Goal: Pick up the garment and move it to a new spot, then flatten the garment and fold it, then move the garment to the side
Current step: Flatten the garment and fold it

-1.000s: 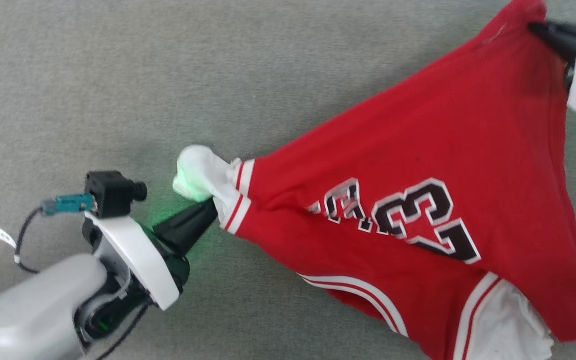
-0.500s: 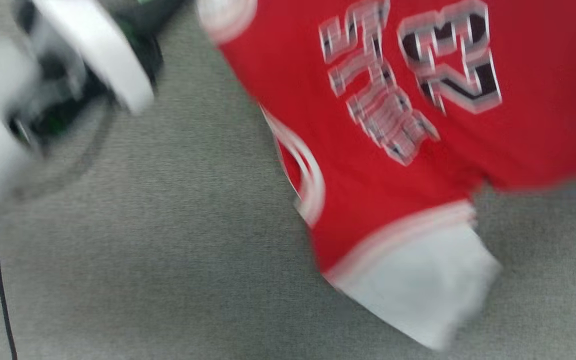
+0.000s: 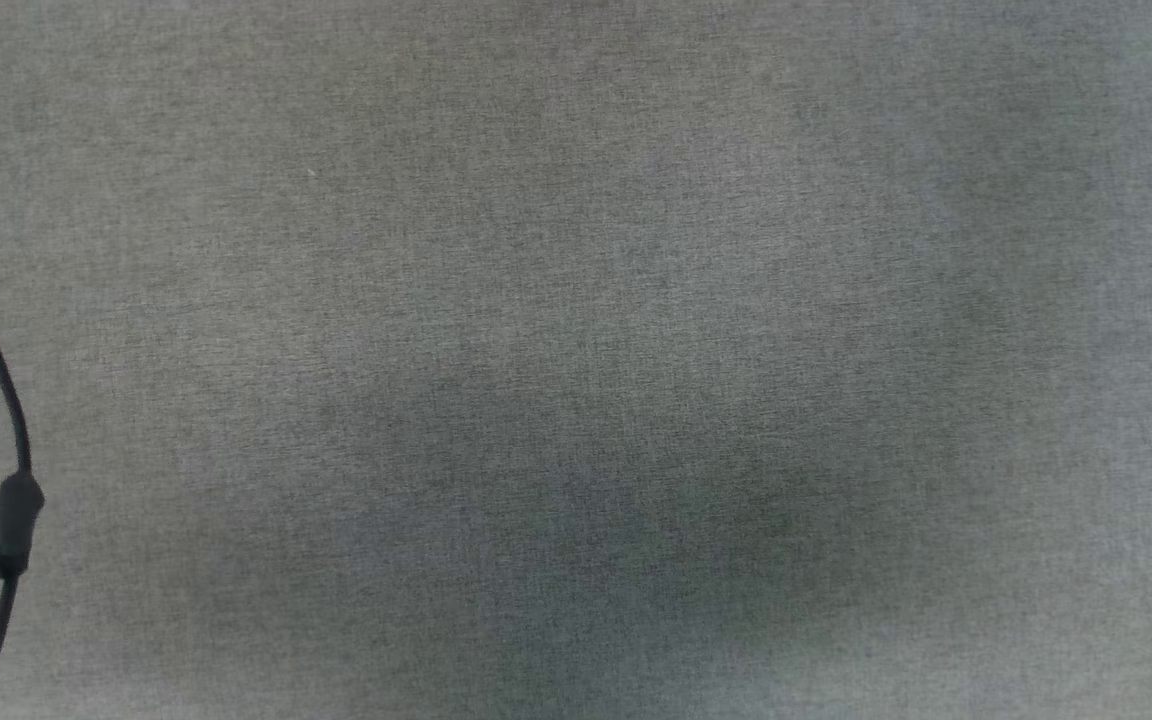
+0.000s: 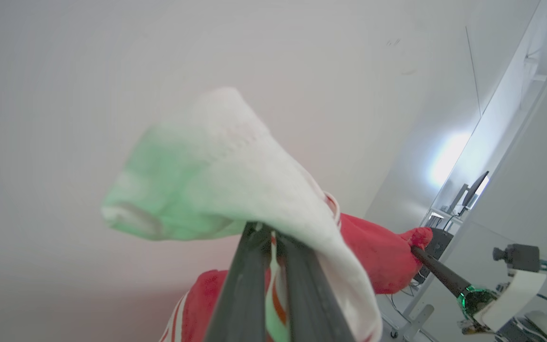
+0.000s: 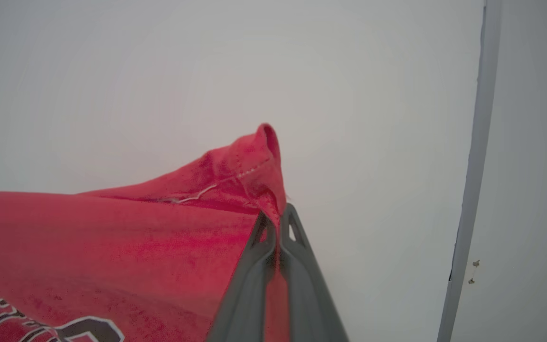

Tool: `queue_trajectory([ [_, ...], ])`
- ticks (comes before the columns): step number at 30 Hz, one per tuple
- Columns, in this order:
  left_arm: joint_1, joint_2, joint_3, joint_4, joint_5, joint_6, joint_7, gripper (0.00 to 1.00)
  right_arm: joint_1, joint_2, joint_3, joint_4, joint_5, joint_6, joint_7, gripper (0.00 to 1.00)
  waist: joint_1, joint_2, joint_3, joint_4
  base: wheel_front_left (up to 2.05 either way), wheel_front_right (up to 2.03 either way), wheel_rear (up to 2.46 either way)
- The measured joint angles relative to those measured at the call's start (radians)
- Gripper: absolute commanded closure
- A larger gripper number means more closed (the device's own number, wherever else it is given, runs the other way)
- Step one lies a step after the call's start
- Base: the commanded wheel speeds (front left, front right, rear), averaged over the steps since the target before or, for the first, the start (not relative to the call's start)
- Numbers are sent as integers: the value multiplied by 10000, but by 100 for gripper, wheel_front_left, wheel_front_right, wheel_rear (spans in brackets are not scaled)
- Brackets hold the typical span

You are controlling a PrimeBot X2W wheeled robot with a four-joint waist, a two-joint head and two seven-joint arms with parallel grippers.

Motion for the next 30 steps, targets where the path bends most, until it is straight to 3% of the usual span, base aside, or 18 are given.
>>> queue_trajectory([
  [4,528,119,-349,-562,-240,2,414,100,226,48,552,182,130,-4,234,100,0,0,33,87,0,0,0],
  [10,3092,646,-961,-2458,-709,4,374,100,1893,-261,1615,-535,957,-33,652,100,0,0,110,325,0,0,0],
  [16,5507,1252,-1720,-4345,-755,6,-378,100,4577,-1127,2585,-2508,2075,-33,1133,100,0,0,110,494,0,0,0],
  [19,6822,1666,-2443,-5335,-199,6,-1204,100,6527,-1856,2940,-3985,2798,-33,1521,100,0,0,-86,549,0,0,0],
  [25,8217,2027,-3603,-6483,890,6,-1964,100,9618,-3099,2823,-6224,3647,-33,2123,100,-1,0,-553,643,0,0,0],
  [30,9145,2345,-3962,-6936,1478,6,-2090,100,11376,-3563,2401,-7428,3935,-33,2441,100,-1,0,-882,633,0,0,0],
])
